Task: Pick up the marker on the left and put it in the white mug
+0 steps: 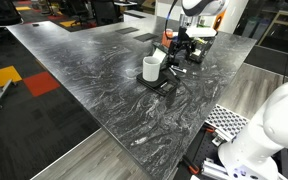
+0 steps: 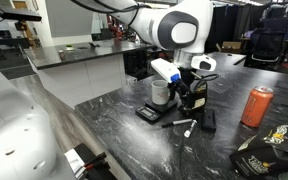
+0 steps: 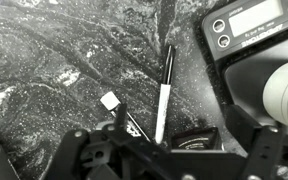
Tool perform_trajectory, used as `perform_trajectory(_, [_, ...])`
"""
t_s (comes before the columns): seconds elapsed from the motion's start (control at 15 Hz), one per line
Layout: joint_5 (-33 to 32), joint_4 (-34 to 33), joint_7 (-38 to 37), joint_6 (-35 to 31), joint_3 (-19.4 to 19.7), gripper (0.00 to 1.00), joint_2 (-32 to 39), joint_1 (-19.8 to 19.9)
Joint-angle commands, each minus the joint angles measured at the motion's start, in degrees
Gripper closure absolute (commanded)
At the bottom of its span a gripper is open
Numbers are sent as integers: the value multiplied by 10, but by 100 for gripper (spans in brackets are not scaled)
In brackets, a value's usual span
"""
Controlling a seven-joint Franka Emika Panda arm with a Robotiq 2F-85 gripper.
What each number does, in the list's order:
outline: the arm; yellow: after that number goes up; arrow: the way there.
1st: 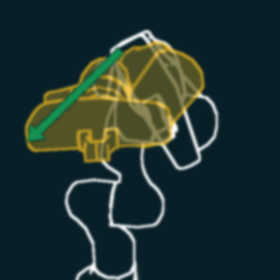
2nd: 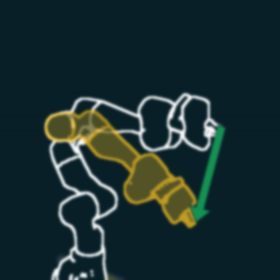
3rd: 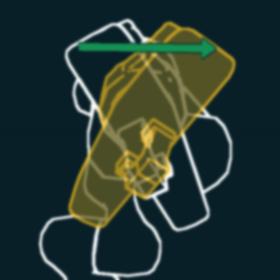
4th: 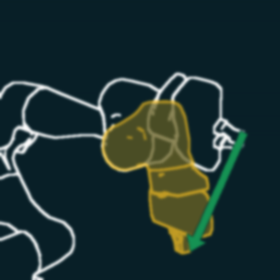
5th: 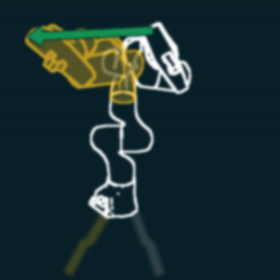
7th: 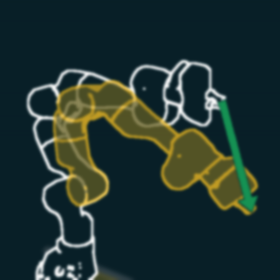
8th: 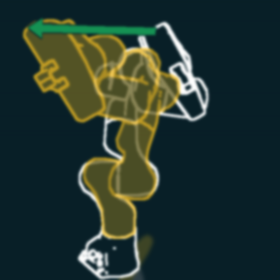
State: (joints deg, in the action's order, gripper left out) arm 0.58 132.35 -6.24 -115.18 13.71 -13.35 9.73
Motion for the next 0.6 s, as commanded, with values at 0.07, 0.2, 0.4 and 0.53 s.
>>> perform_trajectory(0.07, [37,-71,-23,42,0,0,84,12])
perform_trajectory(0.2, [50,-88,-25,52,1,0,109,13])
perform_trajectory(0.4, [67,-109,-18,77,2,0,140,16])
perform_trajectory(0.53, [78,-121,-8,92,4,0,159,20])
